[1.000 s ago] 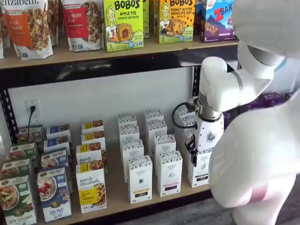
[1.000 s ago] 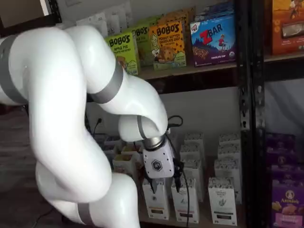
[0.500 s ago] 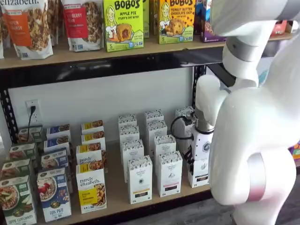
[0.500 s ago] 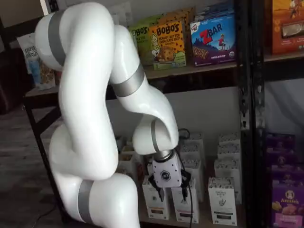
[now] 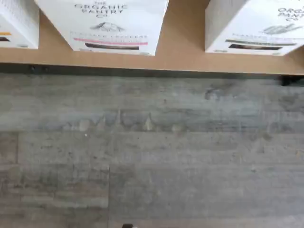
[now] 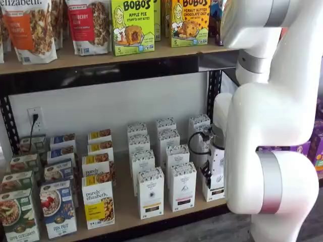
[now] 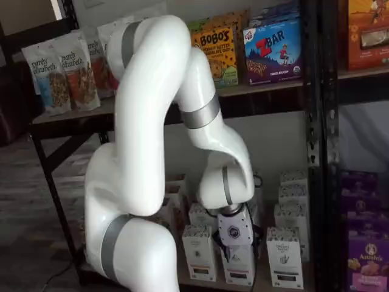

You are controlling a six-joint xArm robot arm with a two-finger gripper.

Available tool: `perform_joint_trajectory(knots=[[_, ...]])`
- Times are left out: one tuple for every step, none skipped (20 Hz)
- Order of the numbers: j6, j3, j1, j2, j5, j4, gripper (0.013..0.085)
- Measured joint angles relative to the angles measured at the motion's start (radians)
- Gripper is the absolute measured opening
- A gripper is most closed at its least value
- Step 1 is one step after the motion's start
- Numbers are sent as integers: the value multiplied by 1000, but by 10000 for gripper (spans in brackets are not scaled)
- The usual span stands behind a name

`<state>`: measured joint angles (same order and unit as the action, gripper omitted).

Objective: Pick up the white box with a green strip in the middle, on the bottom shelf, the sixth box from the left

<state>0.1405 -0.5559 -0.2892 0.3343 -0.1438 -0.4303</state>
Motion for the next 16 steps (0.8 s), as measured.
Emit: perform_joint_trajectory(knots=[[-12, -21, -7, 25, 8, 6, 850], [-24, -41, -12, 48, 11, 12, 850], [-50, -57, -13, 68, 17, 37, 850], [-87, -76, -15, 92, 30, 73, 850], [-116, -97, -18, 116, 41, 100, 850], [-121, -123, -23, 141, 45, 101, 850], [-126, -149, -28, 162, 45, 100, 850], [-132, -168, -31, 179, 45, 103, 850], [-132, -186, -35, 192, 45, 99, 850], [-147, -208, -37, 209, 44, 112, 850], [-152, -227, -40, 222, 43, 116, 850], [-150, -251, -44, 239, 41, 109, 850], [-138, -270, -48, 250, 38, 93, 850], [-111, -294, -53, 265, 35, 61, 850], [-101, -313, -57, 276, 35, 48, 850], [-107, -326, -58, 285, 37, 53, 850]])
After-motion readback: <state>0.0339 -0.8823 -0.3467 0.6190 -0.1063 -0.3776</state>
